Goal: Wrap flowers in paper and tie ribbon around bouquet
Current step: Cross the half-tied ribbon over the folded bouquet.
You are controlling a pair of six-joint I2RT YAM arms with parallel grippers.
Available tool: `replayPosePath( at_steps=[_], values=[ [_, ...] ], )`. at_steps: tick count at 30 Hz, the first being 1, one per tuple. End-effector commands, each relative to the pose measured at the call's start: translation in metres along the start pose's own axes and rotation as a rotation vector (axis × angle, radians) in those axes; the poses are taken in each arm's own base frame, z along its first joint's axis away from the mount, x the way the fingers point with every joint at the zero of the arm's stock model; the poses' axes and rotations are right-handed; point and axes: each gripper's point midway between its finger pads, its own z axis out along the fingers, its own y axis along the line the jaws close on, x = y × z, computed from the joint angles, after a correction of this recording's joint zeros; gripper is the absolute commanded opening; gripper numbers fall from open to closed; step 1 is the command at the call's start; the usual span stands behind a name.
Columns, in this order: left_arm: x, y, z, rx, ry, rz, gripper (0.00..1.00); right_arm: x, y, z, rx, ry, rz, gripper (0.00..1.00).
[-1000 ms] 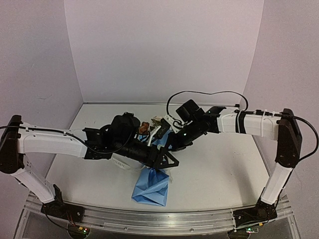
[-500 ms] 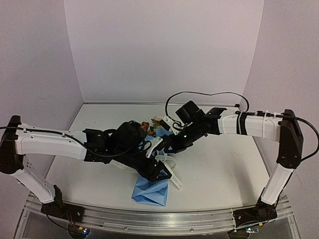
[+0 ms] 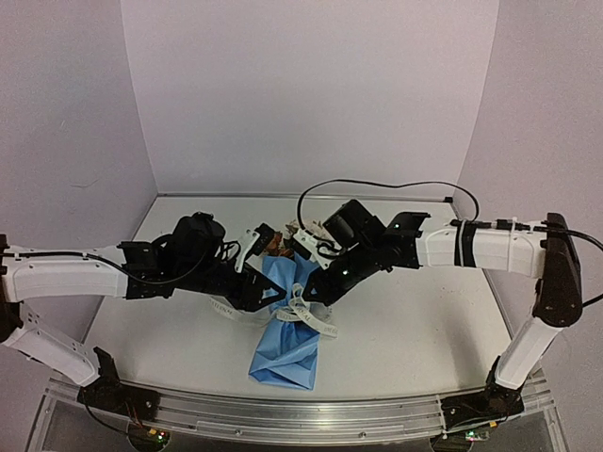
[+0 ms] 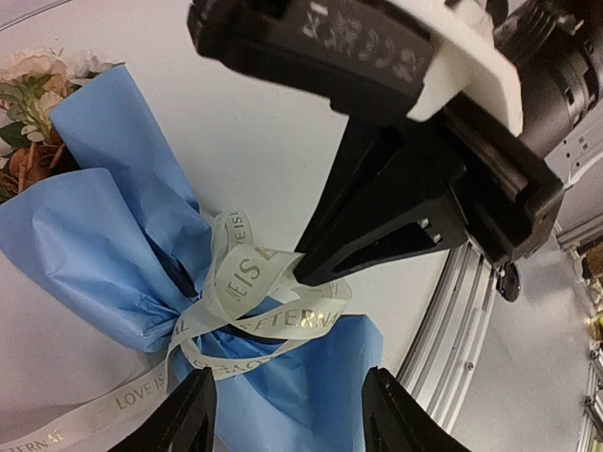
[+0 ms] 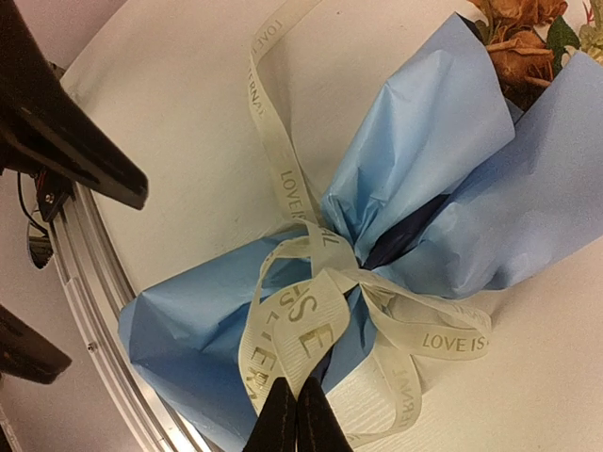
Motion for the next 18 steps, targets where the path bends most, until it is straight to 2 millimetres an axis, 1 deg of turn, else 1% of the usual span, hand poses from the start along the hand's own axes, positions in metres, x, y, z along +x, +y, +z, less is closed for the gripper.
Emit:
replayPosePath(
  at_steps=[1,6,10,12,15,18],
  values=[
    [-0.019,-0.011,0.005,0.082,-0.089,0.126,0.57,-0.012,-0.003,-0.008,0.055,-0.064,-0.051,0.0],
    [-0.027,0.0,0.021,0.063,-0.083,0.168,0.58,-0.015,-0.005,-0.006,0.067,-0.069,-0.077,0.0],
    [-0.028,0.014,0.04,0.041,-0.037,0.183,0.54,-0.018,-0.004,-0.006,0.066,-0.073,-0.087,0.0],
    [-0.031,0.019,0.044,0.035,-0.035,0.19,0.52,-0.018,-0.004,-0.006,0.066,-0.072,-0.089,0.0],
    [-0.032,0.028,0.05,0.018,-0.028,0.185,0.51,-0.018,-0.003,-0.005,0.057,-0.07,-0.091,0.0],
    [-0.037,0.032,0.056,0.012,-0.027,0.188,0.5,-0.018,-0.002,-0.004,0.055,-0.068,-0.096,0.0]
  ],
)
